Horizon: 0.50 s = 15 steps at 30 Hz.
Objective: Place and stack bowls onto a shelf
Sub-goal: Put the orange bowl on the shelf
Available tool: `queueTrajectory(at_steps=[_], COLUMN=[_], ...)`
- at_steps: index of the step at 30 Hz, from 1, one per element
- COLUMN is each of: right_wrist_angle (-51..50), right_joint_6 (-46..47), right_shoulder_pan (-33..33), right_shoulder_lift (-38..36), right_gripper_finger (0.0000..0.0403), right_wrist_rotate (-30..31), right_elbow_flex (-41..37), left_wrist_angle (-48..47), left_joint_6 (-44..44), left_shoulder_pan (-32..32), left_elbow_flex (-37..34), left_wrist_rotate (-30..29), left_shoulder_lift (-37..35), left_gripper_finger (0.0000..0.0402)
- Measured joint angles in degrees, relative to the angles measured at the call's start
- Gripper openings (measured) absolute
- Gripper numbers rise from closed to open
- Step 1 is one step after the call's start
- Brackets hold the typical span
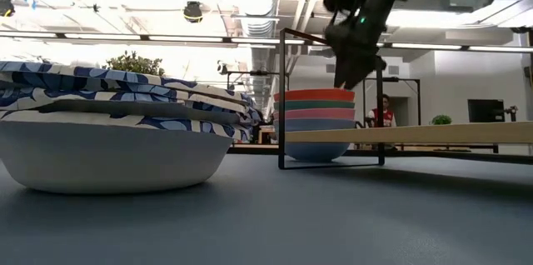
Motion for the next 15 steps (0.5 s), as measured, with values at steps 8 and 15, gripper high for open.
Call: queueTrajectory(at_steps=[8,15], right_wrist_angle=[0.5,3.5], right_joint_6=[-0.7,-3.2], right_shoulder_pan=[0.6,1.7], right_shoulder_lift=[4.3,3.2], right_gripper_finger=[0.0219,0.0205], right_wrist_rotate=[6.3,9.9], right_elbow_flex=[0.0,0.0], left_wrist_angle=[0.0,0.0], left_joint_6=[-0.1,-0.4], left_shoulder_pan=[0.0,0.0], left_elbow_flex=[0.0,0.0], left_wrist_rotate=[-1.4,-1.8], left_shoulder_lift=[0.0,0.0], left_gripper_finger=[0.0235,0.0235])
